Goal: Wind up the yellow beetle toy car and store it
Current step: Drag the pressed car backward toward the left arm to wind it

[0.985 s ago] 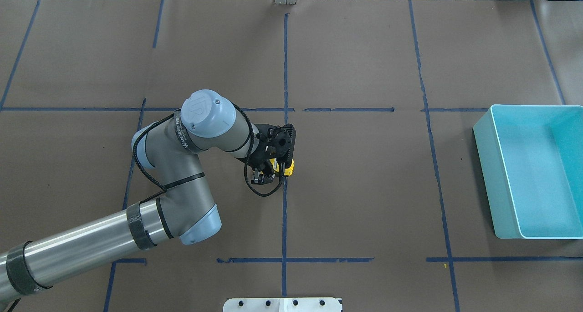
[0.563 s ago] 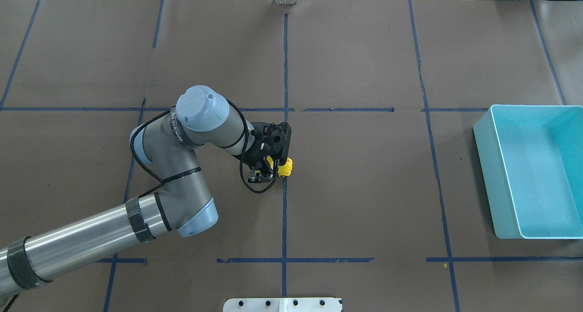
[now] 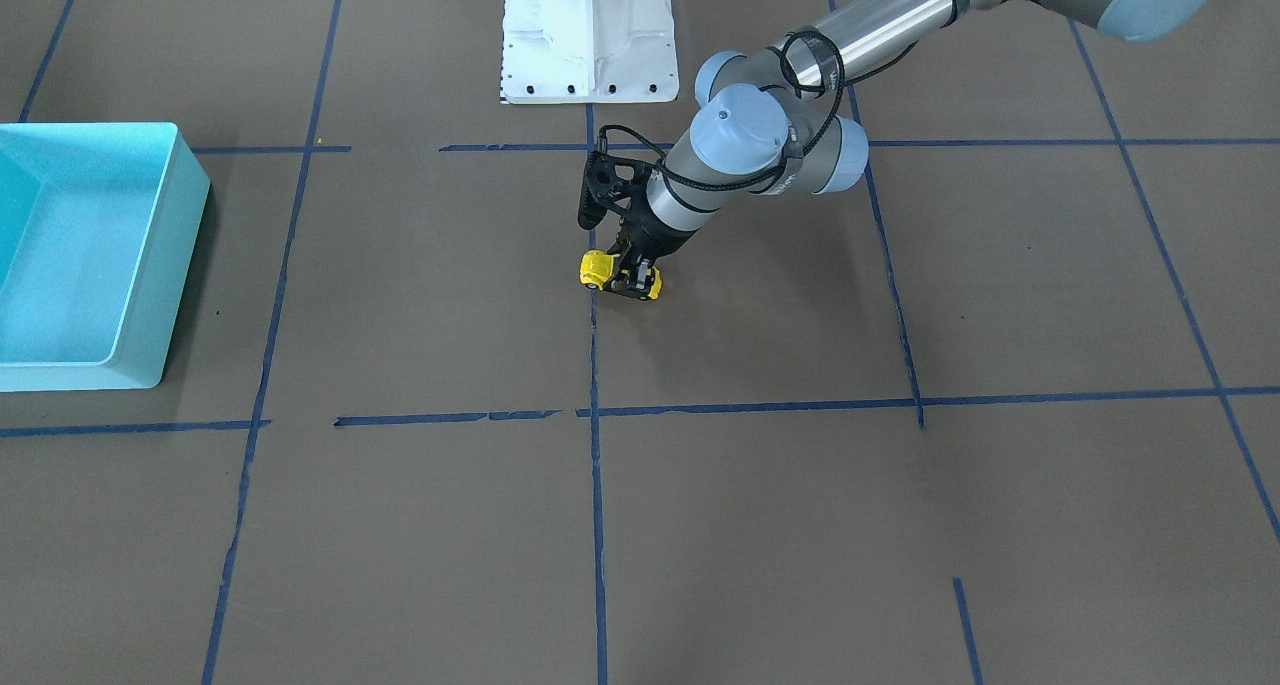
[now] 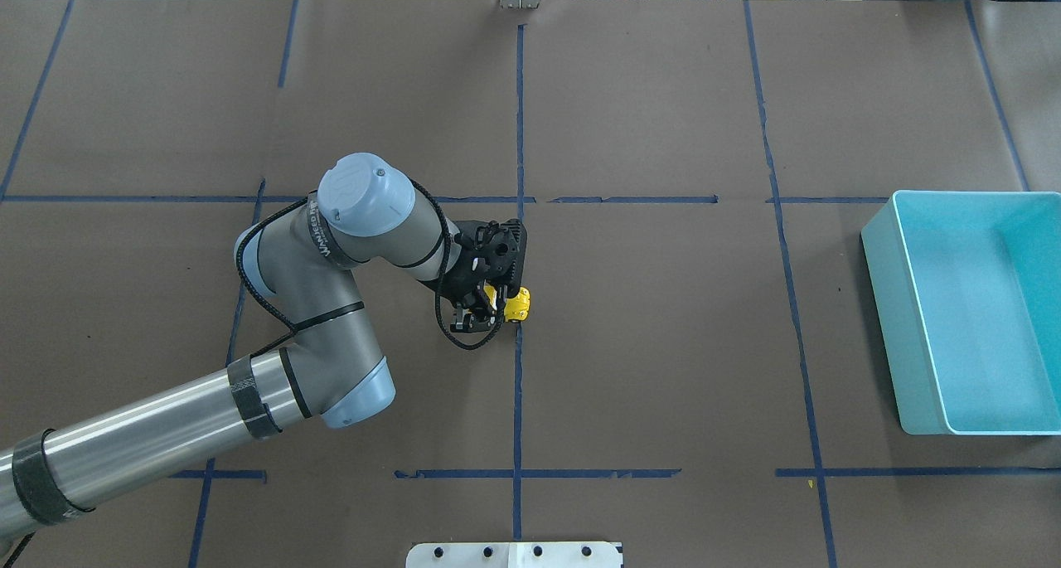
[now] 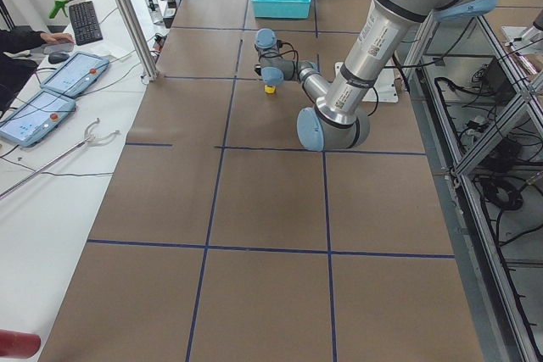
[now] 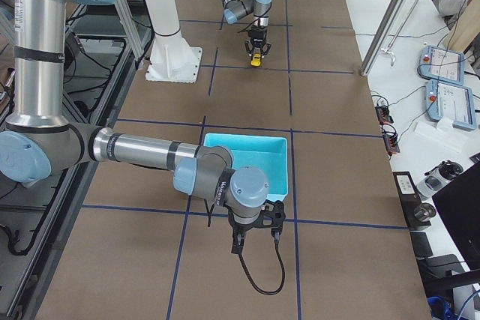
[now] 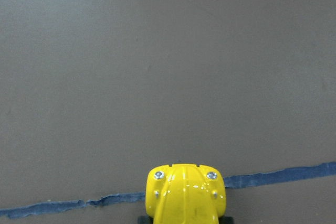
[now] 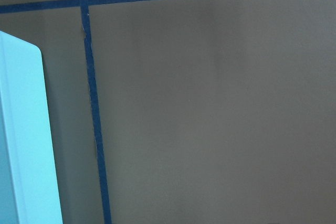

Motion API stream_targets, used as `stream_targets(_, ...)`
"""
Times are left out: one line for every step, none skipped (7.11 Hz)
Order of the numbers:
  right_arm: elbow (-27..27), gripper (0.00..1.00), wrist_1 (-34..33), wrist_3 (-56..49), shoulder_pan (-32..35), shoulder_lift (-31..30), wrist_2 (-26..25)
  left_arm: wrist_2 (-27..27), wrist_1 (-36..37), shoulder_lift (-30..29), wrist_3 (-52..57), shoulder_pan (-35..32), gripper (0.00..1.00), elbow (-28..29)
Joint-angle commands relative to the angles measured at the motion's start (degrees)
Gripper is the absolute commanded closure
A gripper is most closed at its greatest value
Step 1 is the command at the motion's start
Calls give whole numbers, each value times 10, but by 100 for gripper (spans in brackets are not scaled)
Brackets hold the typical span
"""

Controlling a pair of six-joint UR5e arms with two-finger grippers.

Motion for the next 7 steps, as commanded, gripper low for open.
stream_targets(0,0,0,0,0,0,0,-1,1,1,-2,0,100,3)
stream_targets(0,0,0,0,0,0,0,-1,0,6,-1,0,100,3)
stream_targets(0,0,0,0,0,0,0,-1,-2,7,1,-2,100,3)
stream_targets(0,0,0,0,0,0,0,-11,-4,15,3,-7,100,3)
stream_targets(0,0,0,0,0,0,0,-33,-21,28,3,-23,100,3)
stream_targets(0,0,0,0,0,0,0,-47,-43,43,3,-33,100,3)
stream_targets(0,0,0,0,0,0,0,-60,-65,59,4,-43,100,3)
